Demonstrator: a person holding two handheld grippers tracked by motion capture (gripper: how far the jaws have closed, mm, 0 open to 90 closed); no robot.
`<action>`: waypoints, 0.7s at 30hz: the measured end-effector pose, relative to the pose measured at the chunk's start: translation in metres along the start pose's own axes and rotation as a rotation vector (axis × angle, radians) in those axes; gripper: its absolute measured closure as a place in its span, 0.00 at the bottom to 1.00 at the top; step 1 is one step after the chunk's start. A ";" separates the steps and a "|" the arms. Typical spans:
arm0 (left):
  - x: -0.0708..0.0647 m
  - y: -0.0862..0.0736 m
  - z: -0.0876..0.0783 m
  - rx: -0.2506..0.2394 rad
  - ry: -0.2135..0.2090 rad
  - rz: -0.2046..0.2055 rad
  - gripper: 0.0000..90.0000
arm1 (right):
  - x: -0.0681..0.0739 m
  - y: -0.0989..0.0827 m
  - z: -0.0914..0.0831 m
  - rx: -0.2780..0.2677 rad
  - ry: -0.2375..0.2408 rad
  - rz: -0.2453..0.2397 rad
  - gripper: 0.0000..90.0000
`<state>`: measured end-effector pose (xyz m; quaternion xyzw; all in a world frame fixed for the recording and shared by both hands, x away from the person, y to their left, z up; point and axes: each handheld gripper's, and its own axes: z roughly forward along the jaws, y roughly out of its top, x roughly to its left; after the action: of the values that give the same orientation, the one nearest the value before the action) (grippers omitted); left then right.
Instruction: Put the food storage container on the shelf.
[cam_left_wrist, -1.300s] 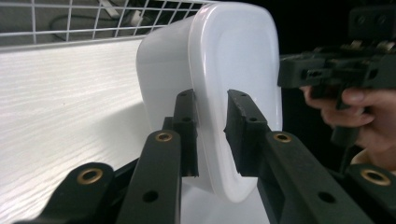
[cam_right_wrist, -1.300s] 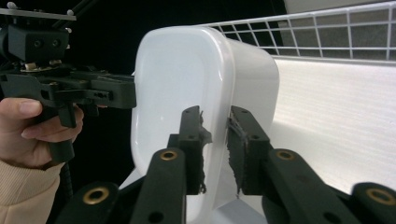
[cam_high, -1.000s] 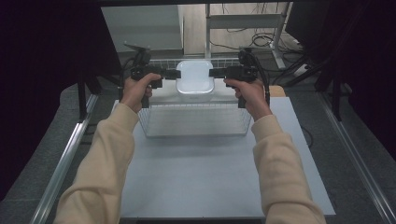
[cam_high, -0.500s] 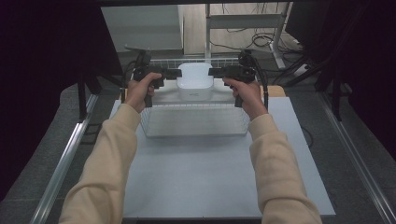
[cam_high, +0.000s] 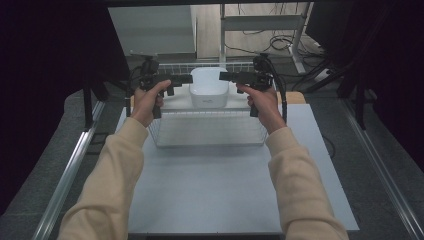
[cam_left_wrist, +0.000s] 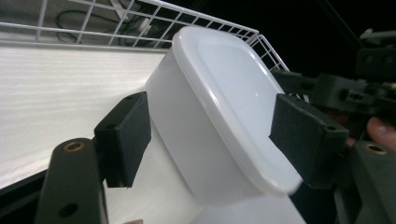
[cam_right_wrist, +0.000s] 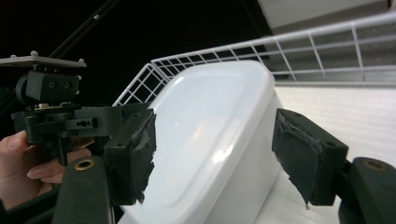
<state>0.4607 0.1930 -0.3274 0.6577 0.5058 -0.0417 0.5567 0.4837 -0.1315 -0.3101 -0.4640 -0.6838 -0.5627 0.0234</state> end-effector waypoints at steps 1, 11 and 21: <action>-0.002 -0.002 -0.003 0.002 0.005 0.014 0.31 | 0.002 -0.001 -0.003 -0.004 0.003 -0.020 0.34; -0.025 -0.030 -0.042 -0.017 0.051 0.155 0.29 | 0.026 -0.021 -0.032 0.015 -0.042 -0.235 0.34; -0.052 -0.071 -0.060 -0.044 0.111 0.305 0.30 | 0.030 -0.054 -0.051 0.055 -0.057 -0.343 0.32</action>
<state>0.3548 0.1986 -0.3214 0.7158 0.4308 0.0908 0.5420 0.4059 -0.1498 -0.3148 -0.3557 -0.7685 -0.5259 -0.0797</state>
